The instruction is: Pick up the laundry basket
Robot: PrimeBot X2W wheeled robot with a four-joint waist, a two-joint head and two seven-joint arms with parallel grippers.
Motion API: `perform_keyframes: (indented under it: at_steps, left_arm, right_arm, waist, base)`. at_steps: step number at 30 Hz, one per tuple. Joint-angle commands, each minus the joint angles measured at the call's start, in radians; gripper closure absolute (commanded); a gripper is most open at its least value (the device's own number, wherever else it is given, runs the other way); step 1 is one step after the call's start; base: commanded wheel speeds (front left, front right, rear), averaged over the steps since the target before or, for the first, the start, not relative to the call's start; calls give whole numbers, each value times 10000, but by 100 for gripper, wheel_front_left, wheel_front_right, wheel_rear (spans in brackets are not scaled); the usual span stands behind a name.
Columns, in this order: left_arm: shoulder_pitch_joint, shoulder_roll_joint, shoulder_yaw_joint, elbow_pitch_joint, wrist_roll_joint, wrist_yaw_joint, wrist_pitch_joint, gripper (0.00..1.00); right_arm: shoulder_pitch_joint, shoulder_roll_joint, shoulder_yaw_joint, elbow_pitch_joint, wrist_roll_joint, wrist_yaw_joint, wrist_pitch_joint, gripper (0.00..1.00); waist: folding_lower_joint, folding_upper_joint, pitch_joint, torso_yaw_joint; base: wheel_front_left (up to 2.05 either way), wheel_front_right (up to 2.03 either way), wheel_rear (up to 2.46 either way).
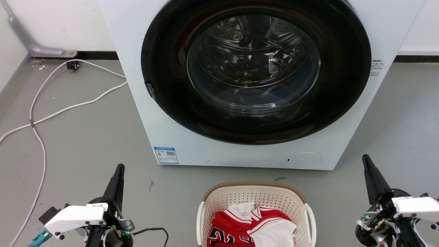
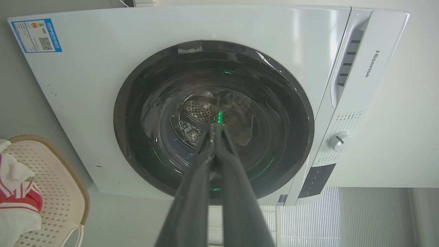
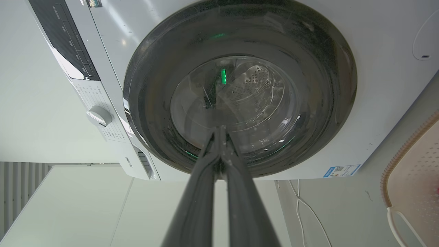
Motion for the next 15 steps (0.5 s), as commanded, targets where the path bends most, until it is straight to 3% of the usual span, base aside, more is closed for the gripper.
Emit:
perform_keyframes:
  at_steps: [1, 11, 12, 15]
  left_arm:
    - [-101, -12, 35, 11, 47, -44, 1, 100]
    - [-102, -19, 47, 12, 59, -44, 15, 100]
    - [1, -6, 8, -1, 7, 0, -3, 0]
    - [212, -56, -21, 254, 9, 17, -13, 0]
  right_arm:
    - [-108, 29, -11, 8, -49, 0, 17, 100]
    - [-108, 29, -12, 9, -51, 0, 19, 100]
    - [0, 2, -1, -2, -6, 0, -3, 0]
    - [213, 21, 18, 243, -7, 0, -13, 0]
  waist:
    - [0, 0, 0, 0]
    - [0, 0, 0, 0]
    - [0, 0, 0, 0]
    - [0, 0, 1, 0]
  base:
    - [0, 0, 0]
    - [0, 0, 0]
    - [0, 0, 0]
    - [0, 0, 0]
